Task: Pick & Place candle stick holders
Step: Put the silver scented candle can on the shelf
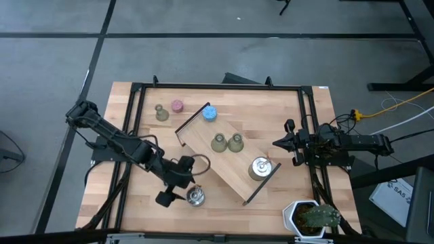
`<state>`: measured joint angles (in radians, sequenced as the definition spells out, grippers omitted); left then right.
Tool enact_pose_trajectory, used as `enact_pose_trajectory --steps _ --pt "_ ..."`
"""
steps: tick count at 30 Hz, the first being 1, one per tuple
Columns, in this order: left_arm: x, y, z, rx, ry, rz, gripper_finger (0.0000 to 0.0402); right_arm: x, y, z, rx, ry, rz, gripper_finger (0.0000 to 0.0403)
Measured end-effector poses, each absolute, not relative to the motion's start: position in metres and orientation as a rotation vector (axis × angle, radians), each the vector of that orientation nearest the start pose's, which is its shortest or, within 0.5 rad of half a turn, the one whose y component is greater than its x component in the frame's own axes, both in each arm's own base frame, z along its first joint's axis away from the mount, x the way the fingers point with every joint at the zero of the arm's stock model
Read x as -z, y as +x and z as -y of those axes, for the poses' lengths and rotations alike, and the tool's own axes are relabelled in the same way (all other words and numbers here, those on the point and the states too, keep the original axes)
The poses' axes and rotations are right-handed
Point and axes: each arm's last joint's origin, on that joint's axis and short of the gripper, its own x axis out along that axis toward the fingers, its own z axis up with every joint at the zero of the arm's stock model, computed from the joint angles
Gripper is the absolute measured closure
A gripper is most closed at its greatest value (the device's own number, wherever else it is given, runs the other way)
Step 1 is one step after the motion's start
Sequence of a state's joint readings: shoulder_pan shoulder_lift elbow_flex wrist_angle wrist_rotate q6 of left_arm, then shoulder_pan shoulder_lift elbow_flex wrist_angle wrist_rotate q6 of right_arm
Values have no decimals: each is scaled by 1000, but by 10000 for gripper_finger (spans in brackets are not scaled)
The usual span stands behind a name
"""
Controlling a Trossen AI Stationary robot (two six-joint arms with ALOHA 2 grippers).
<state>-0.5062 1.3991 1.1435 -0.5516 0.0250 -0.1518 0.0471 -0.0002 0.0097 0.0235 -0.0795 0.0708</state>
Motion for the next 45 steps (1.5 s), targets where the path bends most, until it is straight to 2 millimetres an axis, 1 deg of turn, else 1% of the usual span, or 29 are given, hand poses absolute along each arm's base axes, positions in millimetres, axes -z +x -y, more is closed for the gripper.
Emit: enact_pose_trajectory --steps 6,10,13,19,27,35,39,45 --pt "-276 257 158 480 106 -880 40 -169 97 -7 -128 70 29 402" --pt "-268 257 163 479 137 -957 26 -169 97 -7 -128 70 29 402" --pt "-267 261 165 478 203 -1016 19 -169 97 -7 -128 70 29 402" --pt "-267 273 171 448 261 -1028 4 -169 97 -7 -129 70 29 402" --pt "-260 288 180 437 268 -1066 2 -169 97 -7 -128 70 29 402" --pt "-252 298 185 362 243 -1107 1 -169 97 -7 -129 70 29 402" --pt "-252 299 185 399 316 -1090 1 -169 97 -7 -128 70 29 402" --pt "-252 298 185 555 576 -1051 1 -169 97 -7 -128 70 29 402"
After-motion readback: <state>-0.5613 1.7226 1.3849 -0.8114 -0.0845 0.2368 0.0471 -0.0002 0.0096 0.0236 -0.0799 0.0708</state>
